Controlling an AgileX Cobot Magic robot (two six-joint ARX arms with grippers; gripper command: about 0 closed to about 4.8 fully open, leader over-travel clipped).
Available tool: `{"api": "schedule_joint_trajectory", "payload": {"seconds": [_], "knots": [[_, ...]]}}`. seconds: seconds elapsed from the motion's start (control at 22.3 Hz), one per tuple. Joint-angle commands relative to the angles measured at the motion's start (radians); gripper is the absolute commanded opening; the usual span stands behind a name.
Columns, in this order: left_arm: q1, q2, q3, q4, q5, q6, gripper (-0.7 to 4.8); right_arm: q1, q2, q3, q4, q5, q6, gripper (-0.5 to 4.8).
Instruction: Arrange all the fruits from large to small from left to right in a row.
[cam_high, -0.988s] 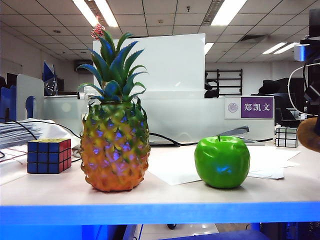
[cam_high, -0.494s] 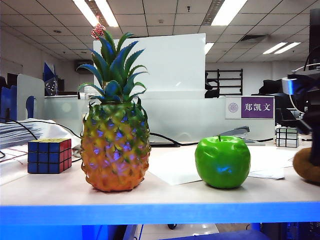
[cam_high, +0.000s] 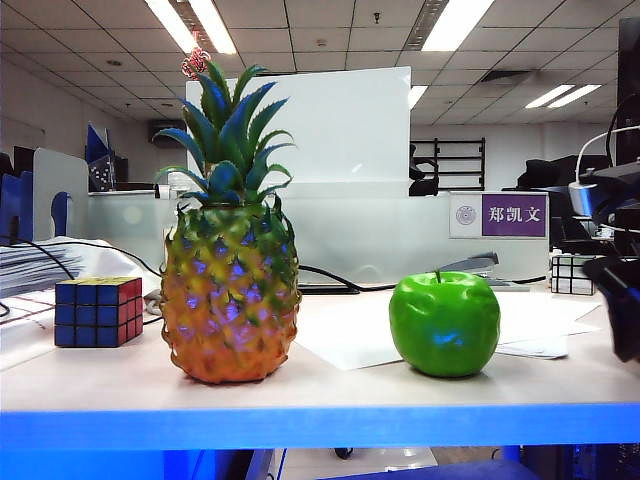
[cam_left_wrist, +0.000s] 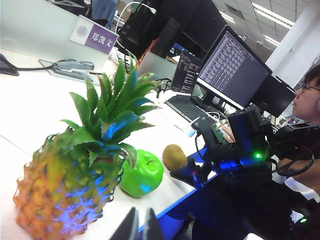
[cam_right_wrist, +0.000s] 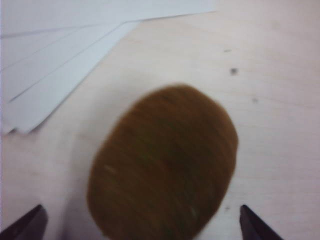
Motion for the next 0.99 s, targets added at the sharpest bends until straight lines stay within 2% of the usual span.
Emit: {"api": "schedule_joint_trajectory", "payload": {"seconds": [0.04,0.31,0.4,0.49,0.54,0.72,0.9,0.99], "knots": [[0.000,-0.002,0.003,0.013,0.007,0.002,0.31,0.002,-0.008,0.008,0.019,0.017,0.008,4.79],[0.000,-0.002,0.003,0.013,0.007,0.003,0.31,0.002,-0.106,0.010,0.033,0.012,0.008,4.79],[0.000,-0.002,0.003,0.013,0.006,0.003,0.31,0.002,-0.169,0.010,0.033,-0.041,0.008,4.79],[0.000,-0.002,0.003,0.013,0.006,0.005,0.31,0.002,-0.232,0.010,0.032,-0.179,0.008,4.79],[0.000,-0.002,0.003,0.013,0.005,0.005,0.31,0.002,-0.264,0.010,0.032,-0.299,0.008,4.79],[0.000,-0.002,0.002,0.013,0.003,0.006,0.31,0.002,-0.283,0.010,0.032,-0.549,0.008,4.79],[0.000,-0.002,0.002,0.013,0.004,0.006,0.31,0.003,-0.283,0.010,0.053,-0.674,0.008,4.79],[0.000,-0.002,0.002,0.013,0.006,0.005,0.31,0.029,-0.283,0.010,0.062,-0.697,0.008,4.79]]}}
